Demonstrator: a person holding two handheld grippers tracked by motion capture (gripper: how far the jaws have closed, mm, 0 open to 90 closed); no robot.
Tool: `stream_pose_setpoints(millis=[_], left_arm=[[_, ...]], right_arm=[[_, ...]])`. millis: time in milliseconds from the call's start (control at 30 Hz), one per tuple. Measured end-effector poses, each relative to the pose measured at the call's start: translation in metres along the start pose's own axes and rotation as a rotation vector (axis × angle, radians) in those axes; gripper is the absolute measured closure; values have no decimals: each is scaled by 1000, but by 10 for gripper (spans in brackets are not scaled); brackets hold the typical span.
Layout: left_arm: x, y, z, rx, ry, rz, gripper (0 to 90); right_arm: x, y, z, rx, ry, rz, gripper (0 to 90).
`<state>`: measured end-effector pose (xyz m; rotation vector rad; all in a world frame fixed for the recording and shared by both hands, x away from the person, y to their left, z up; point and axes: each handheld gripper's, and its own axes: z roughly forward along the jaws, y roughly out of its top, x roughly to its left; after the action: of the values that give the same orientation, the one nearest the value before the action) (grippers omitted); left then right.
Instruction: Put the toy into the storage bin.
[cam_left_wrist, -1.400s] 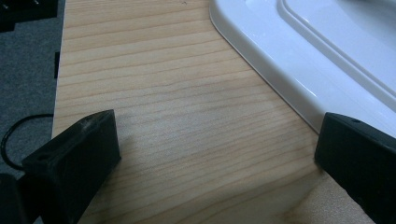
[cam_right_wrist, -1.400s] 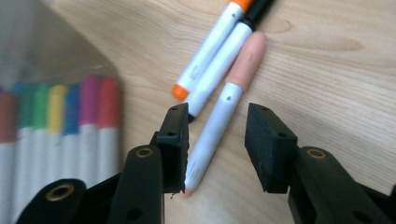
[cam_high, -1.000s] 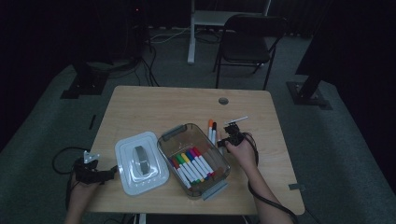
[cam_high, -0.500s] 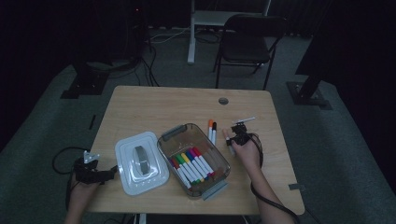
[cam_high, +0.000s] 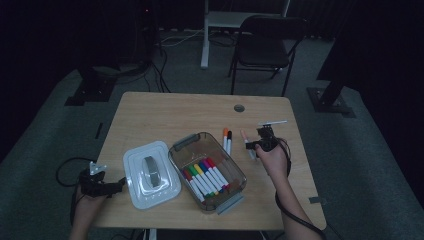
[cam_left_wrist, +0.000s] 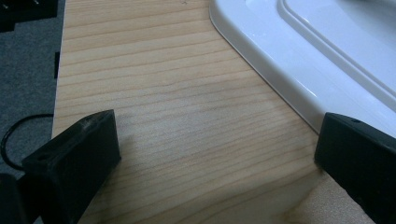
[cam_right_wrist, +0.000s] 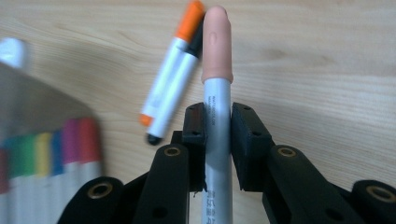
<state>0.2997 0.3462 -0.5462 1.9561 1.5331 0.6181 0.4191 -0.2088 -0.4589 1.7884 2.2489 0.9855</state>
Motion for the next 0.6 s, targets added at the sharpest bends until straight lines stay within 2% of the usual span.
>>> stream_pose_setpoints(millis=[33,67,133,233,267,300,333,367,433,500,533,600], left_arm=[[0,0,0,0,0,0,5],[0,0,0,0,0,0,5],[0,0,0,0,0,0,5],[0,0,0,0,0,0,5],[0,0,0,0,0,1,5],[0,0,0,0,0,1,5],[0,0,0,0,0,0,5],[0,0,0,0,0,0,5],[0,0,0,0,1,2,5],[0,0,0,0,0,2,5],[0,0,0,-1,1,0,5],[0,0,0,-1,1,1,5]], right_arm=[[5,1,-9,-17,20,-11,766],[5,1,-9,-17,20,-11,766],[14,3,-22,-47,56,-21,765],[22,5,-32,-70,82,-32,766],[31,6,-42,-89,105,-49,766],[31,6,-42,-89,105,-49,766],[44,7,-50,-105,133,-83,766],[44,7,-50,-105,133,-83,766],[61,8,-58,-108,169,-124,765],[61,8,-58,-108,169,-124,765],[79,8,-65,-110,211,-163,766],[89,8,-67,-109,234,-184,765]])
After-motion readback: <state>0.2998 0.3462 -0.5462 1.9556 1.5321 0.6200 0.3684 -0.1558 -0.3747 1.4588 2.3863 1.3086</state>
